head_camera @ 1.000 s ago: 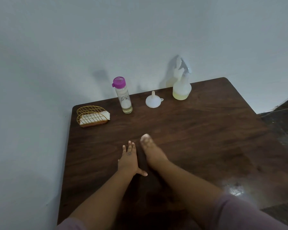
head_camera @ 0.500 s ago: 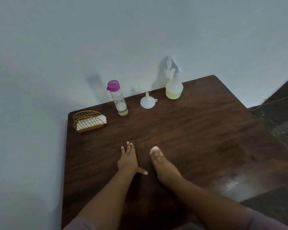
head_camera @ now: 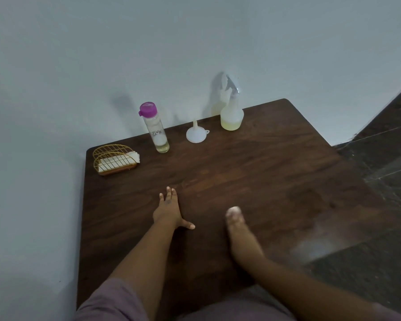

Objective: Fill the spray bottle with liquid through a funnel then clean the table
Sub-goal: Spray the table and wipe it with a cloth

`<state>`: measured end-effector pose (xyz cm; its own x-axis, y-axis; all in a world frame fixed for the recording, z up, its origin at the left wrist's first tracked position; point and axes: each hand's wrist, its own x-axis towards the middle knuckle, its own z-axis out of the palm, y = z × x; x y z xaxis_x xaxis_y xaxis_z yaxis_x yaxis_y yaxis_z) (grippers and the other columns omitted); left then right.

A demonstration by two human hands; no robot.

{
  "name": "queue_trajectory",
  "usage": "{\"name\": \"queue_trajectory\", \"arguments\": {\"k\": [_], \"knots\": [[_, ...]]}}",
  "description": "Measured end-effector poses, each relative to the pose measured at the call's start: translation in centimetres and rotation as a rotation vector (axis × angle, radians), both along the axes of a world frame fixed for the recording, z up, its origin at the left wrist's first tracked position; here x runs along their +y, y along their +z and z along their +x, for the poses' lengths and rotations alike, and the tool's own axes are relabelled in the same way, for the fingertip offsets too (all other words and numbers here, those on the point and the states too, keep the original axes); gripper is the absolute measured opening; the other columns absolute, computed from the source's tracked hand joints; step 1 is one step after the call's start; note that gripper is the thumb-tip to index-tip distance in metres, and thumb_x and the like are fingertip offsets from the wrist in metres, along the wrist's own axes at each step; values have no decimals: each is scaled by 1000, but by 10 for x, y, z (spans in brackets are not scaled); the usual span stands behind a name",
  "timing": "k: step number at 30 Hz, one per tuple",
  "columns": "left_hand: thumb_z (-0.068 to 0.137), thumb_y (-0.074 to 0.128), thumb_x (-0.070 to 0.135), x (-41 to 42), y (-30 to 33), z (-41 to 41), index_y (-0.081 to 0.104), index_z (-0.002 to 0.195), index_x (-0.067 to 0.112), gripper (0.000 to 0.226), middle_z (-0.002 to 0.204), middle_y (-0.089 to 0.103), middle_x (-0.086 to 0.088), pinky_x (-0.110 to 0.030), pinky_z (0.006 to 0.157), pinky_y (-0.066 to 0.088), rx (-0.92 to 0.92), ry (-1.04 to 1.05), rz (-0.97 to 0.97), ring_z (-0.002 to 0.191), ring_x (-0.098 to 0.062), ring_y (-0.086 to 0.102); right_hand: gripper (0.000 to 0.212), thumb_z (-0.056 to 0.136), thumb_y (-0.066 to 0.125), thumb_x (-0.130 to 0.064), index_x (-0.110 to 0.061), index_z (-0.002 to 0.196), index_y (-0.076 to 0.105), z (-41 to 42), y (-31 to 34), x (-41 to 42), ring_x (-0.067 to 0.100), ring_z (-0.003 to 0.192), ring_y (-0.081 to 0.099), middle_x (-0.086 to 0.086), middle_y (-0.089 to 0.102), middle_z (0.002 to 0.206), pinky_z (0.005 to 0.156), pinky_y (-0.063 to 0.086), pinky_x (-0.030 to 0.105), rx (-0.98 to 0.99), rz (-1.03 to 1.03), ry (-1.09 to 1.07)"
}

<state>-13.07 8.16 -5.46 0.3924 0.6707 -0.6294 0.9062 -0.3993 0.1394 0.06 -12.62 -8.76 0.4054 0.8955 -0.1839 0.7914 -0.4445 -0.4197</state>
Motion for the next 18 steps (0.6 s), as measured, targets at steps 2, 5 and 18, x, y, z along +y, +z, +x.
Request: {"name": "queue_trajectory", "arguments": {"k": [2, 5, 18], "knots": [[56, 89, 52, -5, 2, 0, -15, 154, 16, 147, 161, -23, 2, -47, 120, 21, -5, 5, 3, 150, -24, -14, 61, 96, 32, -1, -6, 152, 8, -33, 1, 11, 24, 149, 1, 11, 0, 161, 119, 6, 30, 26, -60, 373], [63, 85, 51, -16, -1, -2, -10, 155, 13, 137, 163, -18, -2, -52, 120, 11, -44, -18, 62, 151, -25, -11, 52, 104, 28, -23, -17, 152, 11, 13, 9, 16, 12, 147, 2, -3, -1, 160, 117, 2, 21, 6, -11, 372], [89, 61, 51, -103, -17, -28, 5, 155, 8, 97, 164, -5, -9, -51, 121, 7, -218, 233, 241, 151, -28, -5, 49, 101, 8, -6, -3, 150, 12, -22, 8, -37, 32, 145, -12, 27, 16, 155, 117, 22, 38, 8, 44, 238]]}}
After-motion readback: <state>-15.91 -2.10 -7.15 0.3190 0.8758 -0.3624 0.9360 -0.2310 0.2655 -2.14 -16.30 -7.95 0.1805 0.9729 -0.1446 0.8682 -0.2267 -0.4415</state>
